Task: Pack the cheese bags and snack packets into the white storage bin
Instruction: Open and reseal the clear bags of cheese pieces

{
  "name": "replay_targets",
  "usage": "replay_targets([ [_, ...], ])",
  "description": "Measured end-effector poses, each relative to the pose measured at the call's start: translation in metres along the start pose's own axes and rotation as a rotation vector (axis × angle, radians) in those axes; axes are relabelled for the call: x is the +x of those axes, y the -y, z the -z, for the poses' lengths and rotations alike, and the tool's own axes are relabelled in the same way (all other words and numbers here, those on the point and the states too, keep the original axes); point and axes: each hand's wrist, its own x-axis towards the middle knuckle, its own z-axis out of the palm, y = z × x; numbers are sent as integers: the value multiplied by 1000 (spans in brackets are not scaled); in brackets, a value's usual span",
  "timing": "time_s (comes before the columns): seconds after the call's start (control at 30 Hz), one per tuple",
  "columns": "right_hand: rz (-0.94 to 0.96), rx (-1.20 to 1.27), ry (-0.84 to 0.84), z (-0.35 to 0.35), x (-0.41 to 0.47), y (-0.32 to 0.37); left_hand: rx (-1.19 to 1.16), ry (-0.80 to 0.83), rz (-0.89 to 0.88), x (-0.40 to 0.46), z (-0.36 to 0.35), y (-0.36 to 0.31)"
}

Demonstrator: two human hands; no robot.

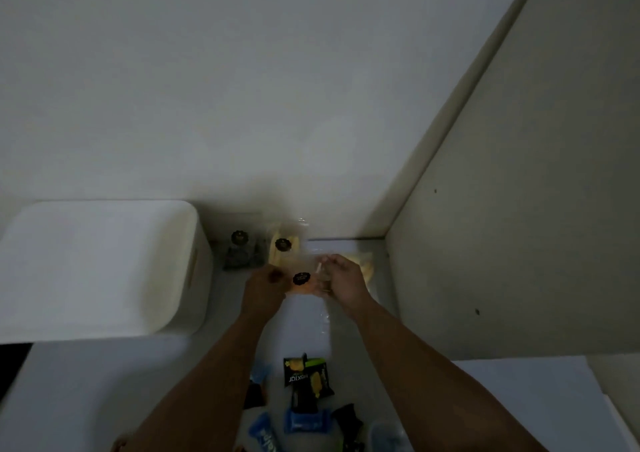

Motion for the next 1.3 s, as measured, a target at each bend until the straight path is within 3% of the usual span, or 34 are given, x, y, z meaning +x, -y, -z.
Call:
replay_targets([
  [0.27,178,-203,-333,26,47,-5,-96,47,-49,19,-37,-22],
  [0.7,132,-243,-300,28,63,11,-380,-61,-24,26,-62,-37],
  [0.83,160,-417,-307,38,45,14,-343,-149,6,21,-60,-34],
  [0.93,220,-609,-413,50,27,7,-157,-42,106,20,-64,-24],
  [1.07,136,-801,-537,65,8,-22,146,233,155,7,-79,-6],
  [1.3,-78,-739,-389,85,-17,-73,-15,266,183,-18,-111,29],
])
